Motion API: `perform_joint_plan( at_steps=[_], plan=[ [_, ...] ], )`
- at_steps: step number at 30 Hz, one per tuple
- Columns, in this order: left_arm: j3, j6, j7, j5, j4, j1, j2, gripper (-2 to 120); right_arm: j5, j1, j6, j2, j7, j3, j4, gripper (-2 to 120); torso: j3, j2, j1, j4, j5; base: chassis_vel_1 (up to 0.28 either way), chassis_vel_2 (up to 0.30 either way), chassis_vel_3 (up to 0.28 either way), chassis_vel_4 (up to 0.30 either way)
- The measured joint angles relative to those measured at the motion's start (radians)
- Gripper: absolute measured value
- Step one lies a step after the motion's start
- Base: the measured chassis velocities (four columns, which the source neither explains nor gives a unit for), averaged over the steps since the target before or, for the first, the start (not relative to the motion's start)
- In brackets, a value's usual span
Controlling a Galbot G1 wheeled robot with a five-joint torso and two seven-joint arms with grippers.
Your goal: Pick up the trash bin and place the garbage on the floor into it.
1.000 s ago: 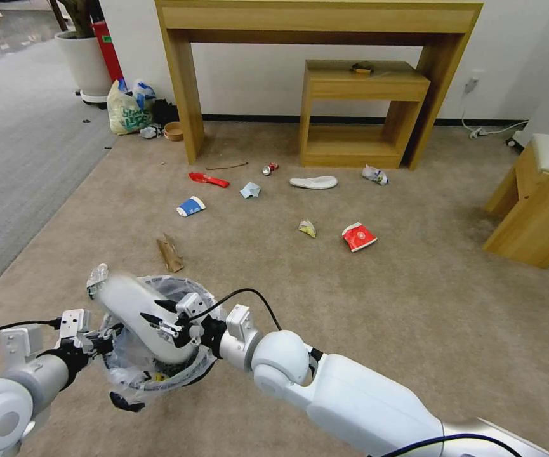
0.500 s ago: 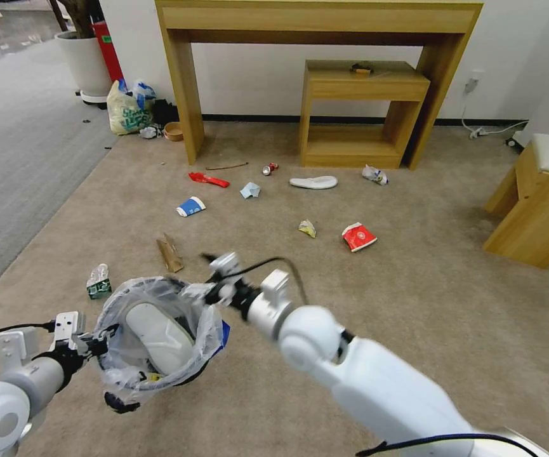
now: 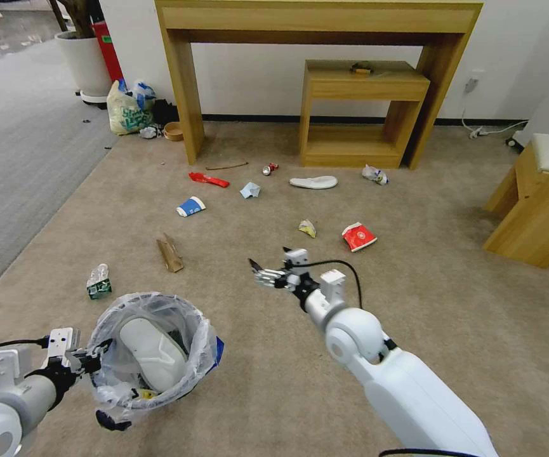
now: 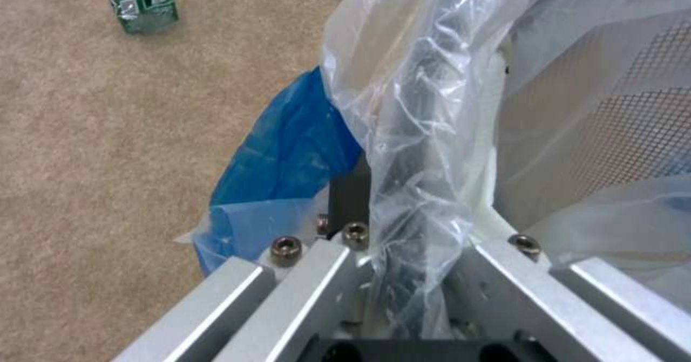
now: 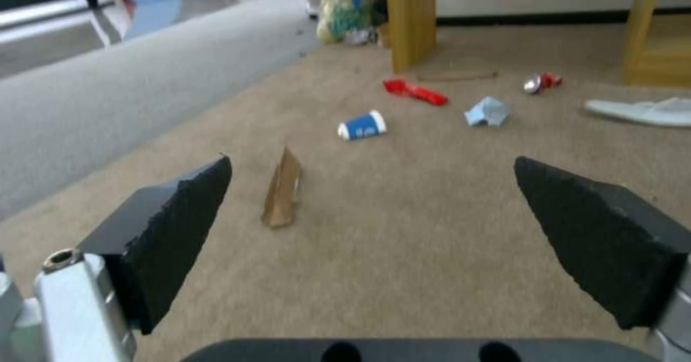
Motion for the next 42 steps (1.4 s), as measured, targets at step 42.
perform_joint_plan(
  at_steps=[42],
  plan=[
    [-0.016,0.0,-0.006,0.024,-0.085,0.065,-0.033,0,-0.045,-0.104,0.011,0.022,0.037,0.057,0.049,100,0.0,0.0,0.0,0.0004,-0.0003,0.148,0.146,-0.148,-0.149]
  ],
)
